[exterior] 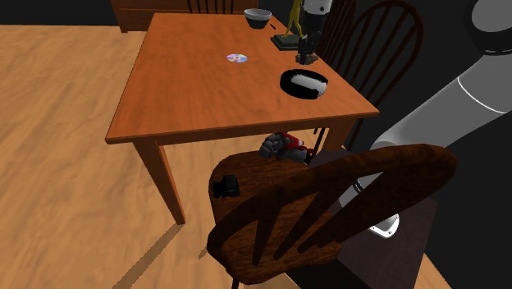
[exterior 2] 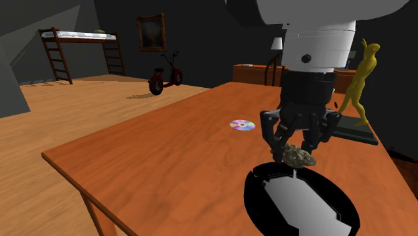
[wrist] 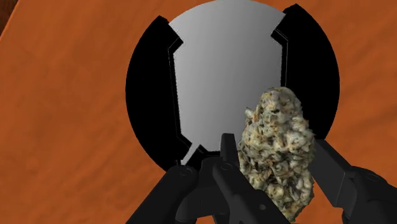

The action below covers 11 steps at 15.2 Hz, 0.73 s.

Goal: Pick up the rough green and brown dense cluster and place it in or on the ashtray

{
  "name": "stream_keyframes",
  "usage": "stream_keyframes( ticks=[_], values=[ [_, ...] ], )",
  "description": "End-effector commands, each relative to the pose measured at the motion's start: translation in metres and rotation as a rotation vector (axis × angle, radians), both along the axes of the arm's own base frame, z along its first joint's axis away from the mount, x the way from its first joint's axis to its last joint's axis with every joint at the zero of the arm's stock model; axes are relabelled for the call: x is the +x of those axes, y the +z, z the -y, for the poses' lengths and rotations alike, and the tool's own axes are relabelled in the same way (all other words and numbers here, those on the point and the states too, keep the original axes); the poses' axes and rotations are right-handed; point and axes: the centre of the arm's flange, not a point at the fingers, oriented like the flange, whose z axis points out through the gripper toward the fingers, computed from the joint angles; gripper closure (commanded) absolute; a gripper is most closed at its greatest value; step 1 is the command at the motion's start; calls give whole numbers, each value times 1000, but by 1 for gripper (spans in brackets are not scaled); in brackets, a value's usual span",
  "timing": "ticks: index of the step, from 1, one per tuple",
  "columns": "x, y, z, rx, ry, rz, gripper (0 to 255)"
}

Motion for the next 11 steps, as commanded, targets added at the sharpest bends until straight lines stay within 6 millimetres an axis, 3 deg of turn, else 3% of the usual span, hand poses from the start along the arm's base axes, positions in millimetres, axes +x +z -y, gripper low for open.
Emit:
stream_keyframes(
  ticks=[1,11],
  values=[
    [0,-5,21,0,2,0,255],
    [0,-58,21,0,2,0,255]
  ],
)
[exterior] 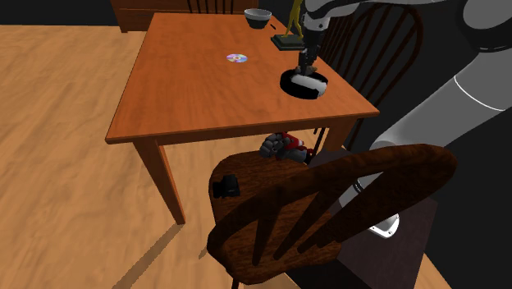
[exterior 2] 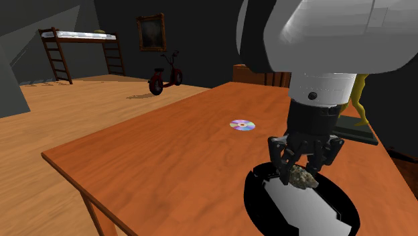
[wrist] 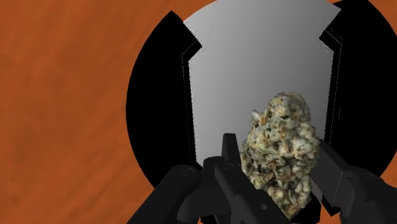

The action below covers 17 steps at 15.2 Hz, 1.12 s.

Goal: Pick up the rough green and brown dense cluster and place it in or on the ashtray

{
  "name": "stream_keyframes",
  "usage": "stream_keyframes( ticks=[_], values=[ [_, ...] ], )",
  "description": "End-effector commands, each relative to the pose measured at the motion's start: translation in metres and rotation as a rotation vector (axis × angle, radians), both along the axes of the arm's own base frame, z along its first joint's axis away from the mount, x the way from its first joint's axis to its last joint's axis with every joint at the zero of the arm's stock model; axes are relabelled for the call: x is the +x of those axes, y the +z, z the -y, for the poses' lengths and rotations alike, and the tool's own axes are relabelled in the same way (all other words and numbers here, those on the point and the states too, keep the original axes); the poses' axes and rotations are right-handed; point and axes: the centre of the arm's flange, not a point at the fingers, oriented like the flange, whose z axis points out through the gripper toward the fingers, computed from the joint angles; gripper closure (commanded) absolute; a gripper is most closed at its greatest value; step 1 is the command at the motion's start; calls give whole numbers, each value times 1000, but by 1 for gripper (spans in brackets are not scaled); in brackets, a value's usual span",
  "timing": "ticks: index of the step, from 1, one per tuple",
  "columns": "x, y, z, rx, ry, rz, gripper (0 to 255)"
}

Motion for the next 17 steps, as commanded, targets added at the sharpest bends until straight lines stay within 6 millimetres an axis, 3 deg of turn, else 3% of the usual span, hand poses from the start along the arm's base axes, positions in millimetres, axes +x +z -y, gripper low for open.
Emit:
stream_keyframes(
  ticks=[1,3,11,12,17],
  values=[
    [1,-11,0,0,0,1,255],
    [1,-21,0,0,0,1,255],
    [1,-21,0,0,0,1,255],
    [1,-21,0,0,0,1,0],
    [1,-21,0,0,0,1,0]
  ],
)
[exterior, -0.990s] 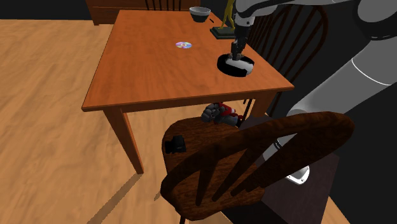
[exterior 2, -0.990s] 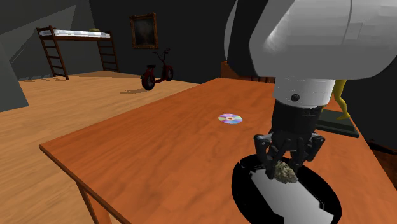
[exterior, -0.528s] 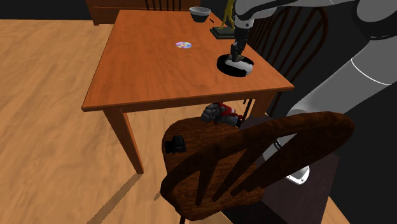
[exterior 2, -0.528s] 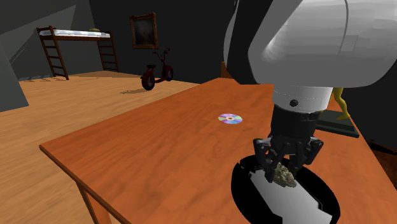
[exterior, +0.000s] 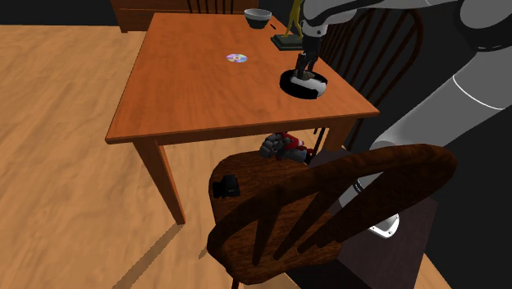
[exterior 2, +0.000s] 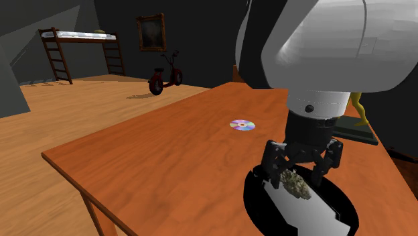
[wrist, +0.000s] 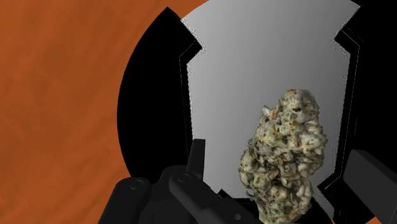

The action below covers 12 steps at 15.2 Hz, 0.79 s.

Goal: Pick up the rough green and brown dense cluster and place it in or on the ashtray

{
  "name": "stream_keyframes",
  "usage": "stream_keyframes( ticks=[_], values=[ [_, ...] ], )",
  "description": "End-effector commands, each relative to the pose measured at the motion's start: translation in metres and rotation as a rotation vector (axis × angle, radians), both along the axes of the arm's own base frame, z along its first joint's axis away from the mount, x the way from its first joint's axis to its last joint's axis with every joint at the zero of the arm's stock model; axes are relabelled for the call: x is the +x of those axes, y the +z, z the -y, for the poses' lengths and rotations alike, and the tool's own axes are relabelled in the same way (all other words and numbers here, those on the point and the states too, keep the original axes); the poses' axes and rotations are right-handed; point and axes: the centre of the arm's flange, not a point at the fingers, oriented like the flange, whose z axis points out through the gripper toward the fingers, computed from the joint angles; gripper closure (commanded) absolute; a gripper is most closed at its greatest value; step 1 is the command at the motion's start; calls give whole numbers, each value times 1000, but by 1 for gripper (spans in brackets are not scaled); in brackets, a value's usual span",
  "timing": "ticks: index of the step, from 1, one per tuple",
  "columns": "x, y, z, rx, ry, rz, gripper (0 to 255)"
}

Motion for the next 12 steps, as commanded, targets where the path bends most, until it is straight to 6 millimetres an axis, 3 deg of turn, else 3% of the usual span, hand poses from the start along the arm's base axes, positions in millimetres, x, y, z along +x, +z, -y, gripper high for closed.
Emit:
stream_keyframes(
  ticks=[1,4,12],
  values=[
    [0,13,0,0,0,0,0],
    [2,50,0,0,0,0,0],
    [2,50,0,0,0,0,0]
  ],
)
